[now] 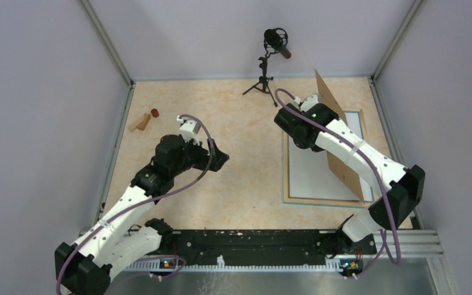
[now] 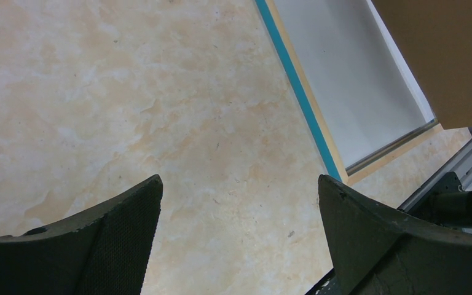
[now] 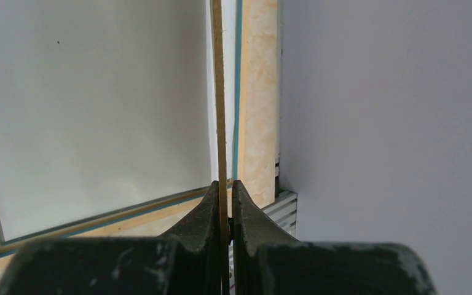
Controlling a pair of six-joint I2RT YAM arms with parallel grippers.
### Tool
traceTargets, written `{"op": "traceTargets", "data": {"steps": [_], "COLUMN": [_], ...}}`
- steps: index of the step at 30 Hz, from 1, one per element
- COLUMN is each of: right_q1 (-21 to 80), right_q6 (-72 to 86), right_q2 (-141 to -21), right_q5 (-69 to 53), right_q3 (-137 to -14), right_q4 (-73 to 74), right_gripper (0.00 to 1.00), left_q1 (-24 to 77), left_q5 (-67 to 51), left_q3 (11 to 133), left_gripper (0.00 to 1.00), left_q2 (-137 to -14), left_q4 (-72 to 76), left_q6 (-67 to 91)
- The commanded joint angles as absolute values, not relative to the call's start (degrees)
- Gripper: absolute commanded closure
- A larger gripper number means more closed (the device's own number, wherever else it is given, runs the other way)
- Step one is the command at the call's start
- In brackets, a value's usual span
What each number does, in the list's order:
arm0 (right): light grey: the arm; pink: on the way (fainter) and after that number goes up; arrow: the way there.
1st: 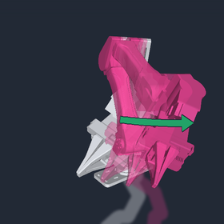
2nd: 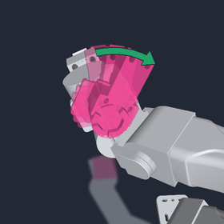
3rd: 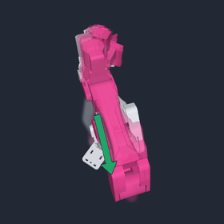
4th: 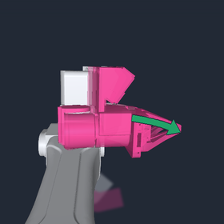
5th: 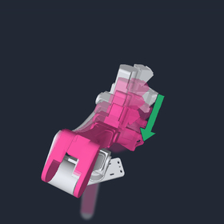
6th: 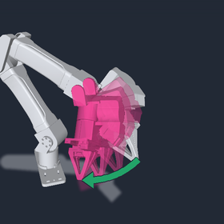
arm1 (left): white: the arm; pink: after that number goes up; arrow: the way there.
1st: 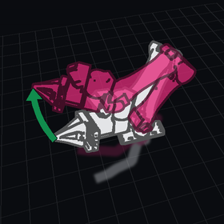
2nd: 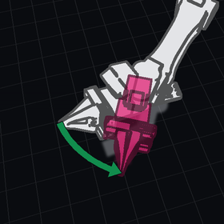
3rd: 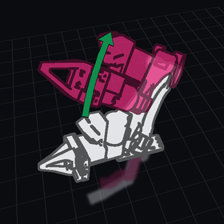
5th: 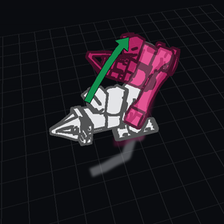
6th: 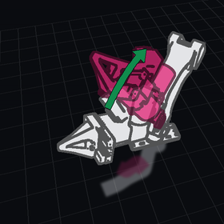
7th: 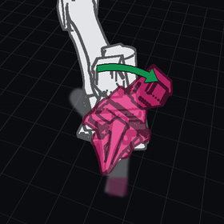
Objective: Put the photo into the frame
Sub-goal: Turn over the photo frame item on the photo frame.
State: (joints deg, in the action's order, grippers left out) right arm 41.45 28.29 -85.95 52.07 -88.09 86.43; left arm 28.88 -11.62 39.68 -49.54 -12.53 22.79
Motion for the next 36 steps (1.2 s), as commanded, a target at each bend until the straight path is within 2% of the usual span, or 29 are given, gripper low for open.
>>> {"op": "traceTargets", "data": {"steps": [1,30,31,33,36], "right_q1": [42.57,44.94,45.1,45.41,45.61], "right_q6": [31.01,49.16,49.3,46.49,39.68], "right_q2": [-86.99,-102.37,-102.53,-102.62,-101.61], "right_q5": [59.76,68.08,67.44,65.35,59.49], "right_q3": [-88.0,-77.06,-77.07,-77.2,-77.64], "right_q4": [85.92,85.88,85.76,83.52,77.87], "right_gripper": [1.0,1.0,0.94,0.7,0.41], "left_q1": [29.18,31.11,31.18,31.29,31.38], "left_q5": [-10.8,-10.29,-10.35,-10.24,-10.19], "left_q3": [39.11,39.01,39.01,38.95,38.9], "left_gripper": [0.02,0.02,0.02,0.02,0.02], "left_q2": [-48.53,-47.79,-47.8,-47.58,-47.45], "left_q4": [-11.1,-11.63,-11.67,-11.74,-11.78], "left_q6": [21.88,20.96,20.92,20.83,20.7]}}
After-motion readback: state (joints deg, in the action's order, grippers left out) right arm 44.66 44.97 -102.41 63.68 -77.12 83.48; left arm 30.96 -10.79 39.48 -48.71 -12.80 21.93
